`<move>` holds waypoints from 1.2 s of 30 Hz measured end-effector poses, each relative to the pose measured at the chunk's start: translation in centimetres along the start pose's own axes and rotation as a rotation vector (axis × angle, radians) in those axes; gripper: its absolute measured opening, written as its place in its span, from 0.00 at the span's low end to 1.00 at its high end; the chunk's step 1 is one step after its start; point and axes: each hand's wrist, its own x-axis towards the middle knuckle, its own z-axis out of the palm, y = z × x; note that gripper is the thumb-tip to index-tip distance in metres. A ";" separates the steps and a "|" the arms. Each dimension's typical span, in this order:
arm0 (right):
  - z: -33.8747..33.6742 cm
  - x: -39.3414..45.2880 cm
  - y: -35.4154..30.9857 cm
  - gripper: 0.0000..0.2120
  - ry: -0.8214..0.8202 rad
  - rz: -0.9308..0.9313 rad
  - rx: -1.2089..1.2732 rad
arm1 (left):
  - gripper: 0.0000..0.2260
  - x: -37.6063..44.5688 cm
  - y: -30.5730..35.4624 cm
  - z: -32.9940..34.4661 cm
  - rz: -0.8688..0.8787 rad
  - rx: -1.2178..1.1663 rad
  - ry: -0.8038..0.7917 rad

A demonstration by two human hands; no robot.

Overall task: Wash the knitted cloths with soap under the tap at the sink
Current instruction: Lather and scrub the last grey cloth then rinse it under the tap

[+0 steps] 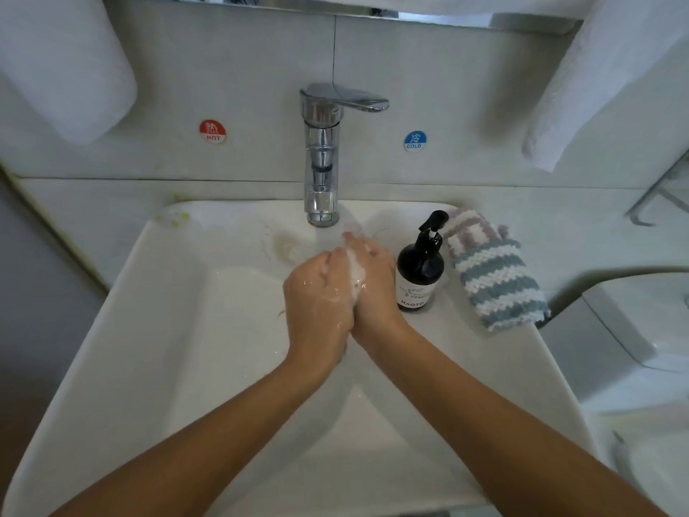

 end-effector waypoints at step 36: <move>-0.5 -0.8 -0.6 0.12 -0.032 -0.001 -0.095 | 0.21 -0.1 0.2 0.3 -0.061 0.034 -0.026</move>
